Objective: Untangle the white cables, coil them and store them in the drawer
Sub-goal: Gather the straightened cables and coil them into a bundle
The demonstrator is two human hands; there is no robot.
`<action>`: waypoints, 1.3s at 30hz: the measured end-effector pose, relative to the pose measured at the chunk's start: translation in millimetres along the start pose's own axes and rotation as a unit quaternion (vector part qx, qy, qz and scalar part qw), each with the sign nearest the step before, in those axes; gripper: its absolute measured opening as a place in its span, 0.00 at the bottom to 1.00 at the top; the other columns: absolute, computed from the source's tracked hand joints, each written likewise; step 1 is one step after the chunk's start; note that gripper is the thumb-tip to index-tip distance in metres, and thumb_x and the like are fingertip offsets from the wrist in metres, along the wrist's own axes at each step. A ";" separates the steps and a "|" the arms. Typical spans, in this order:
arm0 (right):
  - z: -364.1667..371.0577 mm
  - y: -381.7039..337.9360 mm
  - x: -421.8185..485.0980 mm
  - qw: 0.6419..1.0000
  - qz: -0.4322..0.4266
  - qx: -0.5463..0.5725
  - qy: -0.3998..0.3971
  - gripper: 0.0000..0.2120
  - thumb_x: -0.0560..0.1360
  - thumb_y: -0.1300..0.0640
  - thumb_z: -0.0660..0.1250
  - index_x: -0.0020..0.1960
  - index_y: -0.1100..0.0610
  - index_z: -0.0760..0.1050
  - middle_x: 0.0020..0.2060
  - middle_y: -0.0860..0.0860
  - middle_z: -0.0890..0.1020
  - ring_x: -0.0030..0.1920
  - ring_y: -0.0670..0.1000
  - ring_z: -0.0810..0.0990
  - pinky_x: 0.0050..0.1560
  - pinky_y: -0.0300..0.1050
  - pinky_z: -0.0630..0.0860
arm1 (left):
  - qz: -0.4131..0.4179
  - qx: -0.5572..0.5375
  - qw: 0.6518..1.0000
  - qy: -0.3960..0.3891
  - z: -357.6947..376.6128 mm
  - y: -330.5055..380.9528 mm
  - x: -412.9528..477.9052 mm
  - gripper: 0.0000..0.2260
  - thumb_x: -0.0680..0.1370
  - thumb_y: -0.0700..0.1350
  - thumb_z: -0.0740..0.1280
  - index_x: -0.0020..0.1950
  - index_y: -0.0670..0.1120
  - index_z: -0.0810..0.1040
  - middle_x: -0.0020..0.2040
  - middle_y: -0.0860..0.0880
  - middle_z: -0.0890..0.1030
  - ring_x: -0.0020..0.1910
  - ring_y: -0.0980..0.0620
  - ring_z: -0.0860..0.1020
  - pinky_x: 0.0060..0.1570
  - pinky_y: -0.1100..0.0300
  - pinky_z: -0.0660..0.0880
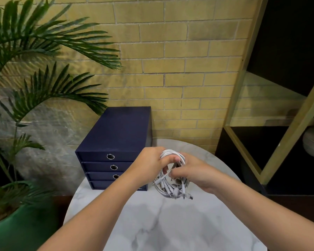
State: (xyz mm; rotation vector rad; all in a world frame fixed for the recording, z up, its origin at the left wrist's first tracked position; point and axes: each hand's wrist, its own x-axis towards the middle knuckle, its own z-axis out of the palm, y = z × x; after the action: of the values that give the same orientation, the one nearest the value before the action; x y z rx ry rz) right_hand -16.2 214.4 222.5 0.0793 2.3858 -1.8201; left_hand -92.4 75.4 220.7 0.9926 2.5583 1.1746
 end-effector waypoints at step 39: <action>24.1 116.8 6.3 0.988 0.143 -0.060 -0.015 0.20 0.72 0.48 0.70 0.59 0.53 0.67 0.51 0.55 0.80 0.50 0.51 0.81 0.49 0.51 0.78 | -0.228 -0.223 0.948 0.003 100.7 -76.9 -30.0 0.21 0.78 0.60 0.63 0.45 0.40 0.75 0.28 0.50 0.77 0.28 0.56 0.75 0.35 0.61 0.69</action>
State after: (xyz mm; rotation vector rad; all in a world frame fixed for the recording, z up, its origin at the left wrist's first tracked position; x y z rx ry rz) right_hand -5.8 222.2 103.8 0.3592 2.3159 -1.5347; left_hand -68.5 82.5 92.9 0.2775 2.1895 1.4974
